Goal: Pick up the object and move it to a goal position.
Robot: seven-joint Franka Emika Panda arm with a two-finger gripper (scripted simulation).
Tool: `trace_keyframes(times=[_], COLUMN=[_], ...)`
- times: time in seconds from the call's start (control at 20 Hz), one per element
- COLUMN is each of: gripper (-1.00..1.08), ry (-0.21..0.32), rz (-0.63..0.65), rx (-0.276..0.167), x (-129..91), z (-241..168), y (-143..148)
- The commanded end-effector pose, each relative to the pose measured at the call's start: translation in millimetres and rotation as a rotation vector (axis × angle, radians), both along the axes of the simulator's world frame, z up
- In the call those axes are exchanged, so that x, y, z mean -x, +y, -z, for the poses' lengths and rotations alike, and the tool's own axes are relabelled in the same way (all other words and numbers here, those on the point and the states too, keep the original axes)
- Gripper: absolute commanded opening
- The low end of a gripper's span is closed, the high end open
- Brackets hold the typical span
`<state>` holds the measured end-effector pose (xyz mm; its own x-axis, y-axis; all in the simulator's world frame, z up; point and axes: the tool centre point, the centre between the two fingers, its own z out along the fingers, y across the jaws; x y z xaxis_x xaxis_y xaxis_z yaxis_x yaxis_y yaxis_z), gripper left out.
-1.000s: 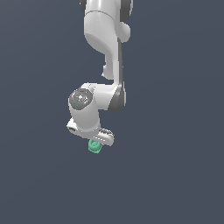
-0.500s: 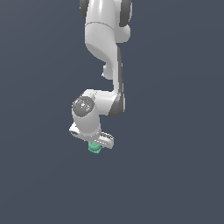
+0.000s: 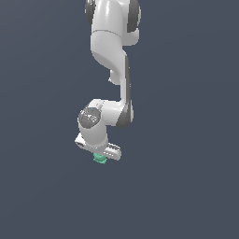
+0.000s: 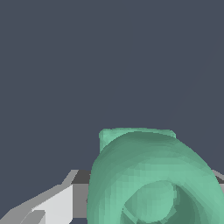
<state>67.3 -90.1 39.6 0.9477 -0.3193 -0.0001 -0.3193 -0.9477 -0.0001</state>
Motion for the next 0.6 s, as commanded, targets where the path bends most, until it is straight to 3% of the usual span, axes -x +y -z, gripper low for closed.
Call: trace_keyframes(times=[0.0, 0.55], gripper=[-1.00, -1.00], ry=[0.000, 0.000], rz=[0.000, 0.000], rx=[0.000, 0.000], x=[-0.1, 0.6], z=[0.2, -3.4], y=[-0.2, 5.2])
